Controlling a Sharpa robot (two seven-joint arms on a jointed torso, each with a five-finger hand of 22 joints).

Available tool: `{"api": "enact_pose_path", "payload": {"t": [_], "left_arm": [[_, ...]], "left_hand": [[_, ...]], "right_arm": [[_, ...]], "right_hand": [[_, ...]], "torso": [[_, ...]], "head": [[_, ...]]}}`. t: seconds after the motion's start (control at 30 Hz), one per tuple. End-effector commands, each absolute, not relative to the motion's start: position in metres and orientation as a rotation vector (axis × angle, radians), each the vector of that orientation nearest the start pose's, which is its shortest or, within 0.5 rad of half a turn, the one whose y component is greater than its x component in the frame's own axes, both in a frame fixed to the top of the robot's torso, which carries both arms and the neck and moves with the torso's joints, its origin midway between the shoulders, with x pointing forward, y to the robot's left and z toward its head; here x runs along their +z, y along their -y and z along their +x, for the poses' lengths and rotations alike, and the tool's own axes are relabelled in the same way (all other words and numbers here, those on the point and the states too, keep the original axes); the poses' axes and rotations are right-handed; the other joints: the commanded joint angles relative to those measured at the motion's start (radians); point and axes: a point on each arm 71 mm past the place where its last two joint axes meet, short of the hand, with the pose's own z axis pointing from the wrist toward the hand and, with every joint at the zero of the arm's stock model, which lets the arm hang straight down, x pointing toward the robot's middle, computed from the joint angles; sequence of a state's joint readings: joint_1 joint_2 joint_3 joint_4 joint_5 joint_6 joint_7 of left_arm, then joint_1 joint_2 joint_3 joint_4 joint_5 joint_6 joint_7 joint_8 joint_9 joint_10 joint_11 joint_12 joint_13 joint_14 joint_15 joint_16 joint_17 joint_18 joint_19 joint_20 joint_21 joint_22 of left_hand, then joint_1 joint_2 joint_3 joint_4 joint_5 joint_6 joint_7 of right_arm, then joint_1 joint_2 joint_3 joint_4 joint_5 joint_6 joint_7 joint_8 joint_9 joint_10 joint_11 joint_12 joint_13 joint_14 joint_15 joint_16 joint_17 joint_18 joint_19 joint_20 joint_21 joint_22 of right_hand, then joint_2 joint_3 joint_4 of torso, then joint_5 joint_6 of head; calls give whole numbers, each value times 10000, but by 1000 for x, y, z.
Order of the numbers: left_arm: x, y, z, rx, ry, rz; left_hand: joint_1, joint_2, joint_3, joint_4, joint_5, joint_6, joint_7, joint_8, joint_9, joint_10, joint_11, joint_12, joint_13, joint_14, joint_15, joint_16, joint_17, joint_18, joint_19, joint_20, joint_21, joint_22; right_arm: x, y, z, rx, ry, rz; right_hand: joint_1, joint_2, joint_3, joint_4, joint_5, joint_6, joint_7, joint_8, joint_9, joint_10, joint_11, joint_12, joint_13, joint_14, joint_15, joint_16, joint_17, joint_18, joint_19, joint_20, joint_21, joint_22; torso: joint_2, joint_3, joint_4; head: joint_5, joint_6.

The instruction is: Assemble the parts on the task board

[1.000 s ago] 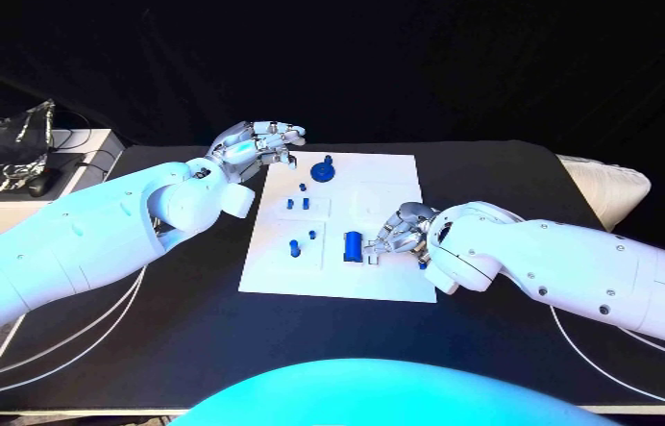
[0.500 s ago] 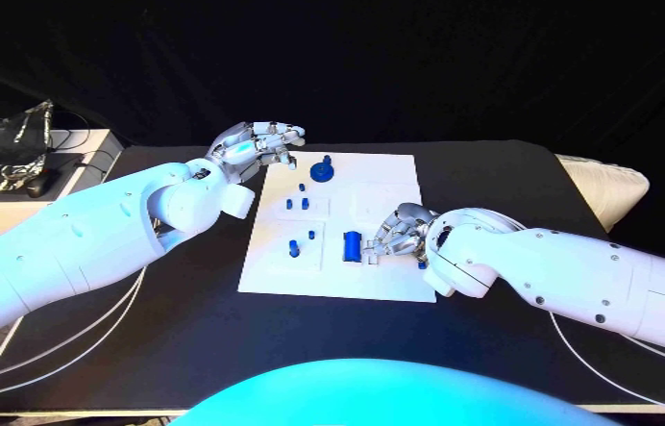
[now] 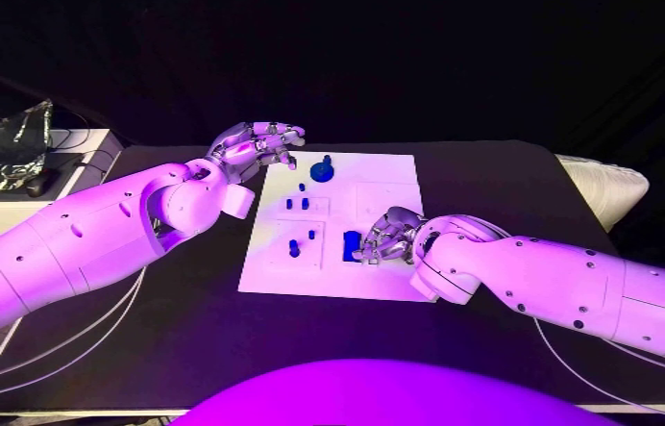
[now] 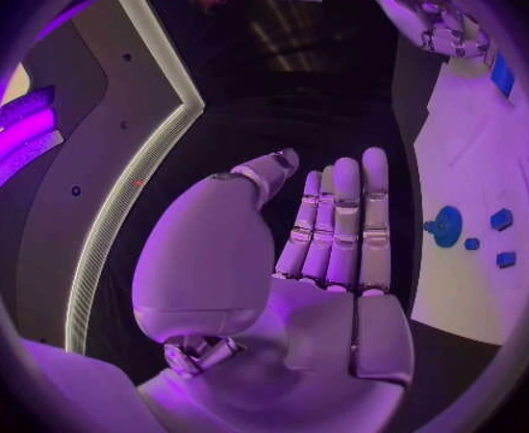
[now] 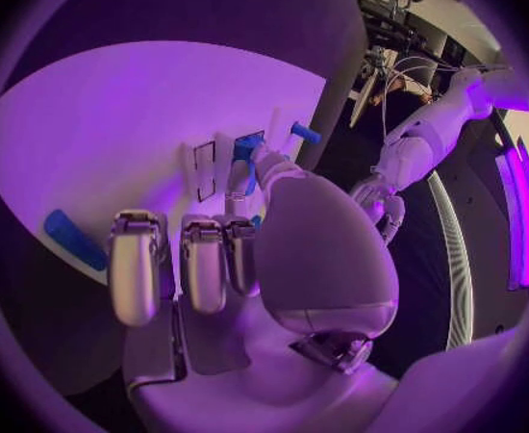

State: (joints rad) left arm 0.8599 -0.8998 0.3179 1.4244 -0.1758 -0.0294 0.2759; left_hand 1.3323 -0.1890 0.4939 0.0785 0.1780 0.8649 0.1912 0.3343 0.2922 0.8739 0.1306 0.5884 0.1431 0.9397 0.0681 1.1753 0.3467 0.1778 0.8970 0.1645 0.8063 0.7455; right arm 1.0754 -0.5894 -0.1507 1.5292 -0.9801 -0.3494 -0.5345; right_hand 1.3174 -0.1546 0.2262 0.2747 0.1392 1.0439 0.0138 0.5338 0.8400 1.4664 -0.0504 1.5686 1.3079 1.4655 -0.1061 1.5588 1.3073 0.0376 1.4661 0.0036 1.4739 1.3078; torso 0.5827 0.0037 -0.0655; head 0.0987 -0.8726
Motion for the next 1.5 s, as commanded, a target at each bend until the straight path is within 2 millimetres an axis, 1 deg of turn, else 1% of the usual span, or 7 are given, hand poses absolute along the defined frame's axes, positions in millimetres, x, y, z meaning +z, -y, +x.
{"api": "enact_pose_path", "payload": {"t": [0.03,0.57,0.7,0.9,1.07,1.17,1.5], "left_arm": [[-225,-266,480,-16438,-14947,-11780],[-226,-267,479,-16416,-14982,-11790],[-226,-267,479,-16415,-14994,-11791],[-226,-268,479,-16383,-15014,-11805],[-226,-269,480,-16356,-15030,-11820],[-226,-269,479,-16348,-15037,-11823],[-226,-269,479,-16343,-15047,-11827]], "left_hand": [[48,-88,-13,51,-14,-68,-21,18,-11,-49,4,-46,-12,-59,-24,-65,17,51,46,-15,-45,-17],[48,-88,-13,51,-14,-68,-21,18,-11,-49,4,-46,-12,-59,-24,-65,17,51,46,-15,-45,-17],[48,-88,-13,51,-14,-68,-21,18,-11,-49,4,-46,-12,-59,-24,-65,17,51,46,-15,-45,-17],[48,-88,-13,51,-14,-68,-21,18,-11,-49,4,-46,-12,-59,-24,-65,17,51,46,-15,-45,-17],[48,-88,-13,51,-14,-68,-21,18,-11,-49,4,-46,-12,-59,-24,-65,17,51,46,-15,-45,-17],[83,-87,-30,78,-13,-80,-13,37,-19,-54,11,-31,-17,-64,-18,-71,20,53,65,-8,-81,-43],[83,-87,-30,78,-13,-80,-13,37,-19,-54,11,-31,-17,-64,-18,-71,20,53,65,-8,-81,-43]], "right_arm": [[-299,98,423,5928,-22094,4184],[-305,102,424,5427,-21942,4063],[-304,104,423,5617,-21844,4181],[-300,108,420,6224,-21572,4674],[-293,116,418,6804,-21152,5329],[-288,122,418,6935,-20946,5600],[-279,150,422,6656,-20771,5921]], "right_hand": [[-7,-61,11,52,58,1,-45,49,20,1044,-61,22,2629,996,-57,39,2358,-207,886,-43,35,2407],[22,10,176,107,207,-26,-98,215,81,1044,-111,22,2629,1016,-99,69,2459,-220,900,-81,109,2424],[-38,-20,188,132,234,-61,-91,248,91,1044,-110,22,2629,1011,-104,62,2436,-217,897,-90,88,2419],[-484,-143,84,167,132,-150,-64,413,126,1044,-88,22,2629,1006,-91,55,2415,-212,890,-94,58,2412],[-829,-126,-33,173,42,-218,-44,498,127,1044,-70,22,2629,996,-79,40,2366,-206,883,-88,23,2404],[-836,-43,6,160,53,-243,-51,512,122,1044,-73,22,2629,994,-79,36,2356,-203,880,-87,8,2400],[-573,56,234,64,146,-340,-80,567,92,1044,-97,22,2629,993,-97,35,2354,-203,879,-97,6,2400]], "torso": [[7,4,-2],[4,14,4],[6,19,9],[-1,14,-14],[-4,15,-18],[-3,13,-22],[-6,13,-2]], "head": [[3,0],[11,0],[15,0],[33,0],[25,0],[53,0],[-5,0]]}}
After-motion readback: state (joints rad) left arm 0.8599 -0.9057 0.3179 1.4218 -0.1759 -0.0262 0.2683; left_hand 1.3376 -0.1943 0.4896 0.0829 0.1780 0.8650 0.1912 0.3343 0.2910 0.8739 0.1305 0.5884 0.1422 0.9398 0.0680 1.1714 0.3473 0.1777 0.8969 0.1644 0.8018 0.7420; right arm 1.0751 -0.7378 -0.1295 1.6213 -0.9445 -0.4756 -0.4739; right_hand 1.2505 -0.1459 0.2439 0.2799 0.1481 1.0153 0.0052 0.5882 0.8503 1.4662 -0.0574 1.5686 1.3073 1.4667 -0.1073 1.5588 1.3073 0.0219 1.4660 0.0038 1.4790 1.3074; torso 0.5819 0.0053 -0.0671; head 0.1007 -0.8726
